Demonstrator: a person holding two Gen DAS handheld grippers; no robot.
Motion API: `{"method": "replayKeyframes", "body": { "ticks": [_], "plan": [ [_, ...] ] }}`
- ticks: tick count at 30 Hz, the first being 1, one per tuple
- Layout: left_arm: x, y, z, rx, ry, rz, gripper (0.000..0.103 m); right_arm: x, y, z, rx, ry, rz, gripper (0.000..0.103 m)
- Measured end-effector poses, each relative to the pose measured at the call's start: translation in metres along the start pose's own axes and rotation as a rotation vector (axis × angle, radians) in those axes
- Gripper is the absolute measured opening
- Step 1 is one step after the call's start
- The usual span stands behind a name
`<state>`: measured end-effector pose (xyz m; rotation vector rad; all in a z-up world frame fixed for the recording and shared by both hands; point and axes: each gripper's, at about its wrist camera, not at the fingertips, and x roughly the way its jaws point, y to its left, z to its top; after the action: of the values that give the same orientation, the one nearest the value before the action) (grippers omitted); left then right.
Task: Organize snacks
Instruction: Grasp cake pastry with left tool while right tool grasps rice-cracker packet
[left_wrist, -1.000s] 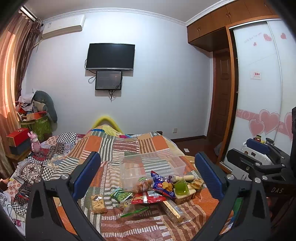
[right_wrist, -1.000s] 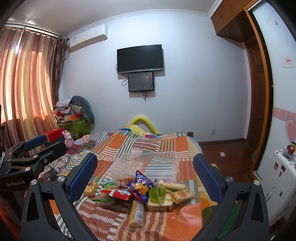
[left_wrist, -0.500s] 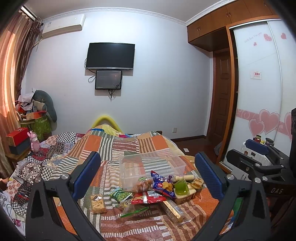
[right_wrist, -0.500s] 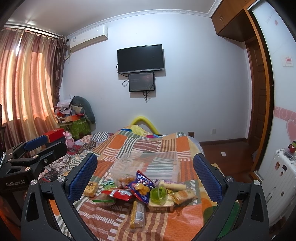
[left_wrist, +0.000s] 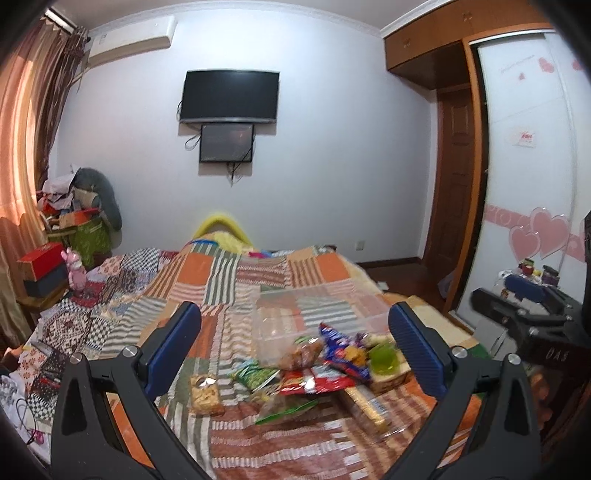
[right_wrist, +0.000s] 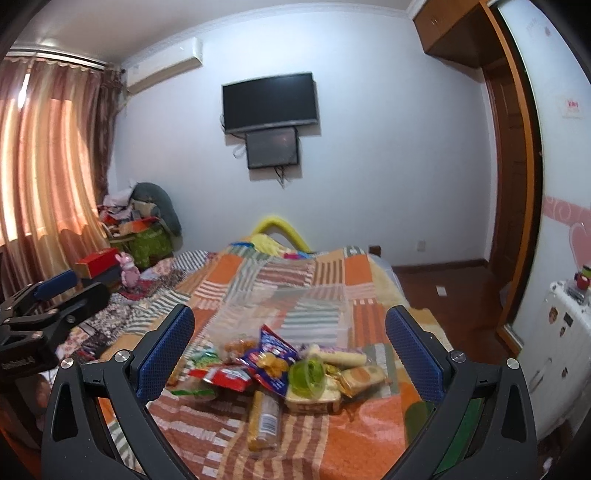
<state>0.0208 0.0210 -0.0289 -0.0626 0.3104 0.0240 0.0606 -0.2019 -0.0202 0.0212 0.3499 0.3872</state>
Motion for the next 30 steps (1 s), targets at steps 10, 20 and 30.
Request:
{"method": "replayKeyframes", "body": {
  "ticks": [10,20,30],
  "plan": [
    [0.068,0.065,-0.046,-0.057,0.206,0.131,0.08,0.042,-0.042,-0.028,0.018,0.168,-0.104,0.097],
    [0.149,0.123,-0.089,-0.152,0.405,0.154,0.071,0.087,-0.081,-0.051,0.093,0.364,-0.161,0.073],
    [0.211,0.134,-0.128,-0.14,0.529,0.168,0.071,0.123,-0.098,-0.055,0.201,0.438,-0.131,0.068]
  ]
}}
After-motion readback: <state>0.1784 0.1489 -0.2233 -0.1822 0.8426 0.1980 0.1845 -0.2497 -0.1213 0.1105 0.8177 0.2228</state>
